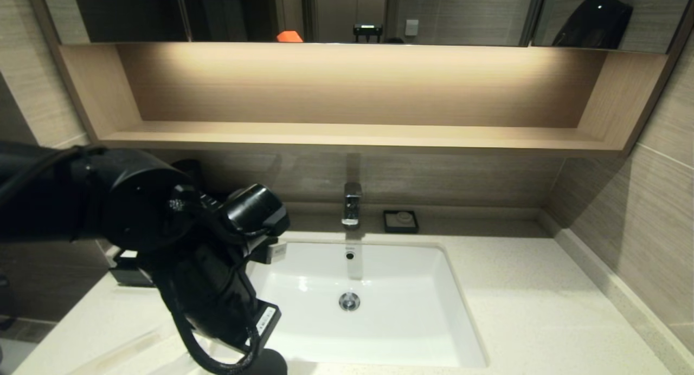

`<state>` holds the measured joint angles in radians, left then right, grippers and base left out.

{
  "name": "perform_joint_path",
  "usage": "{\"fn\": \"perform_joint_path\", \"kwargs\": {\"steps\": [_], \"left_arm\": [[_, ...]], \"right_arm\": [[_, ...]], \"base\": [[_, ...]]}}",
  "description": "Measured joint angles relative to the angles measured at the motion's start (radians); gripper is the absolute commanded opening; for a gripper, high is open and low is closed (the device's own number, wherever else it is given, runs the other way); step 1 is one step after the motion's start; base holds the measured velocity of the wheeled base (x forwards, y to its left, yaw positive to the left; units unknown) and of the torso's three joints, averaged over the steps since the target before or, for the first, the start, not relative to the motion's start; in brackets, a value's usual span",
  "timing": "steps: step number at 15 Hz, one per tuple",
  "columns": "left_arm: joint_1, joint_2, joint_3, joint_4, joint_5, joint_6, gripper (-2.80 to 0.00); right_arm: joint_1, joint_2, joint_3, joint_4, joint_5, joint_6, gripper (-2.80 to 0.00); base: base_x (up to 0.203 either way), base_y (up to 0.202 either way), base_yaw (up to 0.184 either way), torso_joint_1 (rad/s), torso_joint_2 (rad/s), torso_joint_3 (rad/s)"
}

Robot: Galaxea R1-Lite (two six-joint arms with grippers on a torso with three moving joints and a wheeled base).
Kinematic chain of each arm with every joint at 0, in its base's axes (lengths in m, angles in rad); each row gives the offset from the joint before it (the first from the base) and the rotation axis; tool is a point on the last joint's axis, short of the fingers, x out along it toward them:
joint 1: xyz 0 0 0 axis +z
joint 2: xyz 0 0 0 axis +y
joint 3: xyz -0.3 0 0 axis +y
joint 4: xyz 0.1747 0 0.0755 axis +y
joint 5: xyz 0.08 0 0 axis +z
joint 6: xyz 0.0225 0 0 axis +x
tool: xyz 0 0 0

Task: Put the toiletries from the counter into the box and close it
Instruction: Open the drawer

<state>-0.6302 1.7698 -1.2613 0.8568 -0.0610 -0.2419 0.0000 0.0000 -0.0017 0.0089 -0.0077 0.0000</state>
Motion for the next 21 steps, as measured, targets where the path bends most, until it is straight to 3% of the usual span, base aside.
{"fn": "perform_joint_path", "kwargs": {"steps": [6, 11, 21], "left_arm": [[0.001, -0.027, 0.005, 0.025, 0.014, -0.01, 0.0], [0.002, -0.004, 0.001, 0.03, 0.034, -0.098, 0.0], [0.006, 0.04, -0.043, 0.12, 0.04, -0.105, 0.0]], "right_arm": [[0.0, 0.0, 0.0, 0.0, 0.0, 0.0, -2.8], [0.0, 0.0, 0.0, 0.0, 0.0, 0.0, -2.8], [0.0, 0.0, 0.0, 0.0, 0.001, 0.0, -2.8]], "base": [[0.0, 0.0, 0.0, 0.0, 0.0, 0.0], [0.0, 0.0, 0.0, 0.0, 0.0, 0.0], [0.0, 0.0, 0.0, 0.0, 0.0, 0.0]]}}
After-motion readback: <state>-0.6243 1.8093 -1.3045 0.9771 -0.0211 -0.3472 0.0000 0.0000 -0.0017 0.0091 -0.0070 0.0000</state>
